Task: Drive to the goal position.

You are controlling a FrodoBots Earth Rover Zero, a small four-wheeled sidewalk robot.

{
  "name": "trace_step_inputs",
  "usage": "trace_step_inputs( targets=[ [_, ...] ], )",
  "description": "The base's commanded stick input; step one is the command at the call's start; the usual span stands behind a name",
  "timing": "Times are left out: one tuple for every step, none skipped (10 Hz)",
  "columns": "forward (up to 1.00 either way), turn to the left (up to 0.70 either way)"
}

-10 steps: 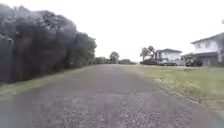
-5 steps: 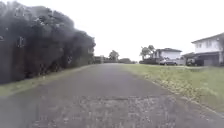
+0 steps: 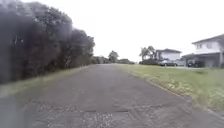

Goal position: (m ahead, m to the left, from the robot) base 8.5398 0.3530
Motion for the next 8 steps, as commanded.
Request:
trace_step_inputs(
  targets=[
    [0.85,0.00],
    [0.85,0.00],
    [0.85,0.00],
    [0.85,0.00],
    [0.85,0.00],
    [0.85,0.00],
    [0.85,0.00],
    [0.85,0.00]
  ],
)
